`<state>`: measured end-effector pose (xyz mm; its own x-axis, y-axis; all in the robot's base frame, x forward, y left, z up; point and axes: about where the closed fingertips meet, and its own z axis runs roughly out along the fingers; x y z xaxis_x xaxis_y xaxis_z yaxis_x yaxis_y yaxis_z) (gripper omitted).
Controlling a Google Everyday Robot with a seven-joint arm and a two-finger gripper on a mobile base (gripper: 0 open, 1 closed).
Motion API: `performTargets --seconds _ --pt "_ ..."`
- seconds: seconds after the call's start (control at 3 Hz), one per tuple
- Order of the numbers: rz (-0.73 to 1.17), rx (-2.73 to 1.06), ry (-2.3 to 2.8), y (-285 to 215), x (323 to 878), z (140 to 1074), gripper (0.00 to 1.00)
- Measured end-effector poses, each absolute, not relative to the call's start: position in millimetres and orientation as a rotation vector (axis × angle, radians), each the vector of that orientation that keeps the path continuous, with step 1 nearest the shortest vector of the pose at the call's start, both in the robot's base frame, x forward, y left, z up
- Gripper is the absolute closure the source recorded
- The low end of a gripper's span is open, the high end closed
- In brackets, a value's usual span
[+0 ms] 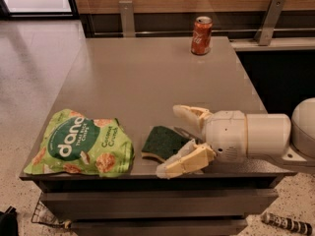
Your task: Move sponge near green rice chip bag
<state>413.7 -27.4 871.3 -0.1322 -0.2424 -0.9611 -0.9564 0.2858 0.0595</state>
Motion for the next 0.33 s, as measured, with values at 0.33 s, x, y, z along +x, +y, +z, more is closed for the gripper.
performTargets --seconds 0.33 --pt "0.931 -1.131 1.592 -27.4 413.7 871.3 0.00"
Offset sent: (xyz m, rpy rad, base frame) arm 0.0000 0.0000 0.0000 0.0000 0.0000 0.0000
